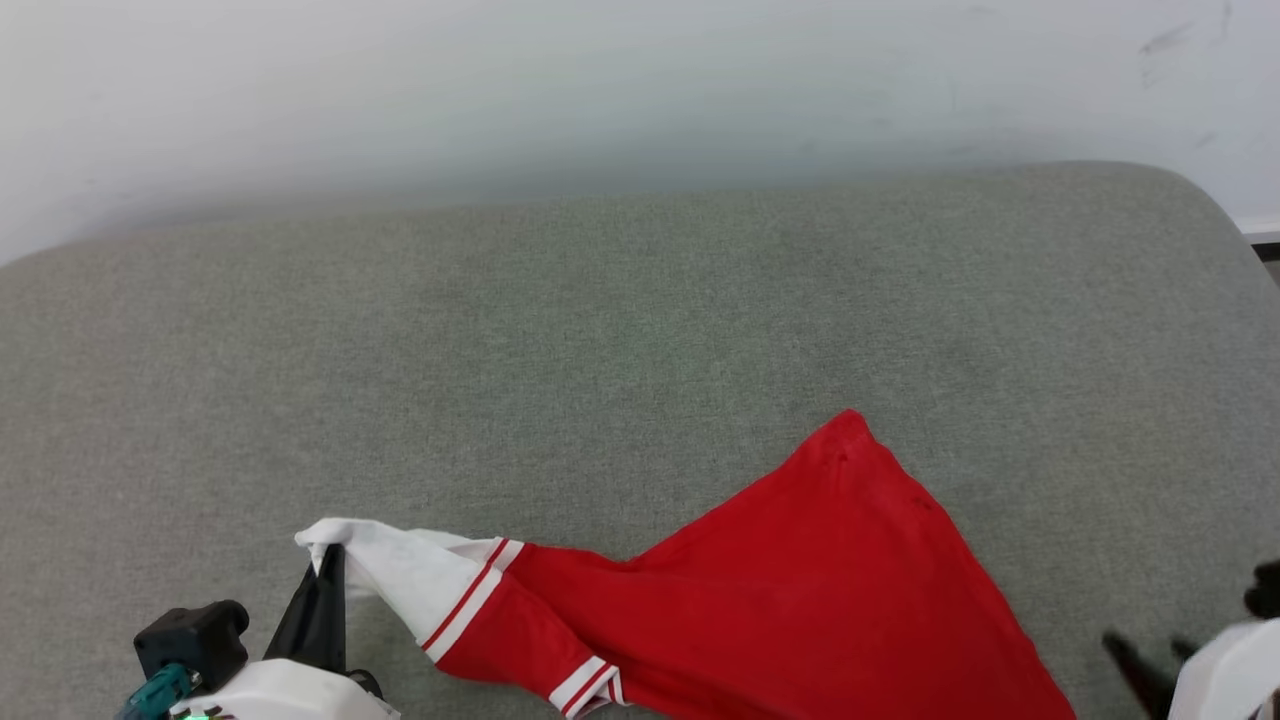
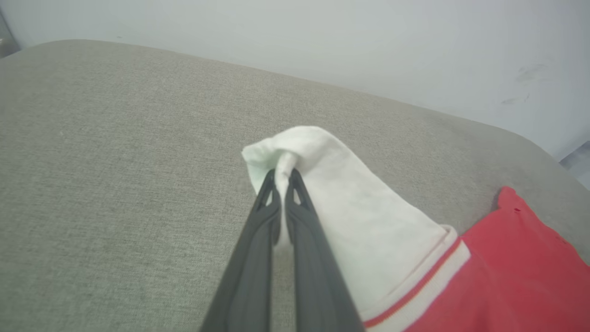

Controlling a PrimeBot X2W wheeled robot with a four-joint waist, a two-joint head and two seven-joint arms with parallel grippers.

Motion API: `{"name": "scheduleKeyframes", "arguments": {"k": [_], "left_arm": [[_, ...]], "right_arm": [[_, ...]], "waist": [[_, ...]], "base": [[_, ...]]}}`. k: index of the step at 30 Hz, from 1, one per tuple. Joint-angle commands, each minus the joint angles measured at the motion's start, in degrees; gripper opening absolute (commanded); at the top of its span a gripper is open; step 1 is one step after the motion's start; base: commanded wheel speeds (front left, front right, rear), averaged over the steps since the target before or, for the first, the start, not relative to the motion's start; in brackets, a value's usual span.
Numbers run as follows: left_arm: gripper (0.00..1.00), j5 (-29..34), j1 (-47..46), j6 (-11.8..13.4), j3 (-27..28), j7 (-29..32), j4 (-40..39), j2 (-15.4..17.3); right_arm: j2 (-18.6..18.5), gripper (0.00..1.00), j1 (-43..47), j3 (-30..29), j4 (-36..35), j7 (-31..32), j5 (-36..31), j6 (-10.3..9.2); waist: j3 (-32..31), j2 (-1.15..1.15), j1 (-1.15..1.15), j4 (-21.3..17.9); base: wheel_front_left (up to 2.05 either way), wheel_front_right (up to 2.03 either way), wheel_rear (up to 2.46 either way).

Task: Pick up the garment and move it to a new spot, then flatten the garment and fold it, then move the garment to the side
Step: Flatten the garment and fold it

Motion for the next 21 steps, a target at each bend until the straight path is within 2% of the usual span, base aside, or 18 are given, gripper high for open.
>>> {"name": "scheduleKeyframes", "arguments": {"k": [1, 5, 7, 9, 11, 15, 16, 21], "left_arm": [[0.00, 0.4, -0.8, 0.2, -0.1, 0.1, -0.5, 0.4], [0.00, 1.0, -2.3, 0.4, -0.5, 0.5, -1.9, 0.5], [0.00, 1.4, -3.5, 0.3, -0.7, 0.5, -2.7, 0.5], [0.00, 1.6, -4.7, 0.1, -0.8, 0.1, -3.4, 0.2], [0.00, 2.0, -6.1, 0.0, -1.0, 0.0, -4.0, -0.1], [0.00, 2.7, -9.1, -0.4, -1.8, -0.4, -4.7, -0.7], [0.00, 3.3, -11.2, -1.1, -2.6, -0.6, -4.9, -1.2], [0.00, 4.0, -14.6, -2.3, -4.0, -0.9, -4.5, -2.0]], "right_arm": [[0.2, 1.00, -1.3, 0.0, 0.2, -3.4, -0.5, -0.04], [0.9, 1.00, -6.7, 1.2, 1.9, -17.7, -1.0, -0.04], [0.7, 1.00, -9.2, 2.8, 3.0, -22.6, -0.9, -0.04], [0.5, 1.00, -12.0, 4.1, 4.2, -25.5, 0.0, -0.04], [0.0, 1.00, -15.0, 5.9, 5.3, -25.9, 0.8, -0.04], [-2.6, 1.00, -21.2, 11.1, 6.8, -19.4, 2.9, -0.04], [-5.3, 1.00, -26.3, 14.8, 7.7, -10.0, 3.6, -0.04], [-7.7, 1.00, -33.2, 19.2, 8.9, 6.3, 4.8, -0.04]], "waist": [[0.6, 0.00, 0.00, 0.2], [2.6, 0.00, 0.00, 1.0], [3.8, 0.00, 0.00, 1.7], [5.2, 0.00, 0.00, 2.5], [6.8, 0.00, 0.00, 3.3], [10.0, 0.00, 0.00, 5.0], [12.2, 0.00, 0.00, 6.3], [15.4, 0.00, 0.00, 8.5]], "base": [[0.00, 0.00, 0.00], [0.00, 0.00, 0.00], [0.00, 0.00, 0.00], [0.00, 0.00, 0.00], [0.00, 0.00, 0.00], [0.00, 0.00, 0.00], [0.00, 0.00, 0.00], [0.00, 0.00, 0.00]]}}
